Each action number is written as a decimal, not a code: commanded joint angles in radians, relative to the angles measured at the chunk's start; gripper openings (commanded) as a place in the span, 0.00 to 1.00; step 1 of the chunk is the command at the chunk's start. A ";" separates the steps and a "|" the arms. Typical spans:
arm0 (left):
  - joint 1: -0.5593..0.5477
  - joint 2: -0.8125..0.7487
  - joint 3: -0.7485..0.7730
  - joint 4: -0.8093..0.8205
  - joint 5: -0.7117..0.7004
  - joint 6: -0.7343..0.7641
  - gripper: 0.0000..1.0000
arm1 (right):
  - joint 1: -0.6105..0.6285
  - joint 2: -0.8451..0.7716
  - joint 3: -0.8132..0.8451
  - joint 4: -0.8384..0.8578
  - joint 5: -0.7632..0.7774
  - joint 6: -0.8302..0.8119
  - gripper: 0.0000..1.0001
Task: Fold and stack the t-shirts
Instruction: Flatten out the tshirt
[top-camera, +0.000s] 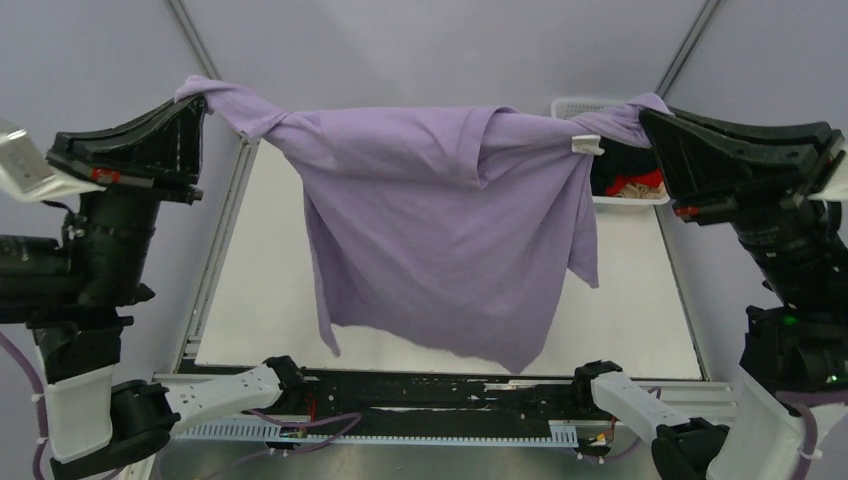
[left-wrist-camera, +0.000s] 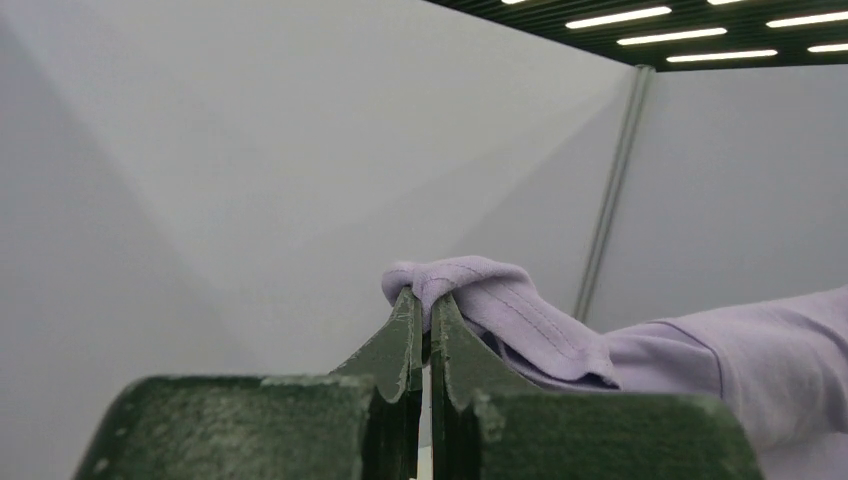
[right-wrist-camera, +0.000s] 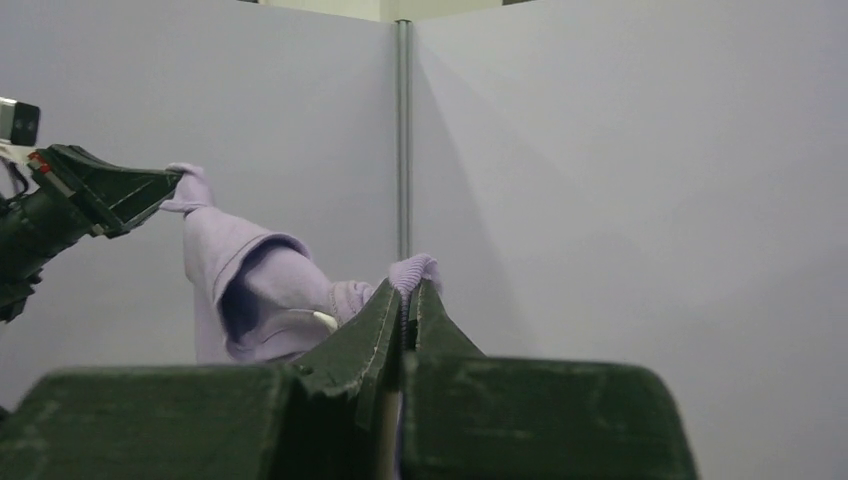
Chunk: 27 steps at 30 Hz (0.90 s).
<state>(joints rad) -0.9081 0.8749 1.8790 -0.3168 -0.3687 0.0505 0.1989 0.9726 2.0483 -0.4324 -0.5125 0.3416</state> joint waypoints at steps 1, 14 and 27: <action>0.005 0.139 -0.036 0.176 -0.377 0.163 0.00 | -0.006 0.142 -0.035 0.009 0.185 -0.083 0.00; 0.546 0.837 -0.204 0.046 -0.245 -0.203 0.30 | -0.026 0.739 -0.317 0.084 0.439 -0.046 0.00; 0.614 1.068 -0.004 -0.187 -0.007 -0.361 1.00 | -0.051 1.043 -0.140 -0.042 0.215 -0.044 1.00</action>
<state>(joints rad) -0.2878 2.1456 1.9583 -0.5518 -0.4881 -0.2230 0.1444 2.1242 1.9121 -0.5037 -0.2077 0.2897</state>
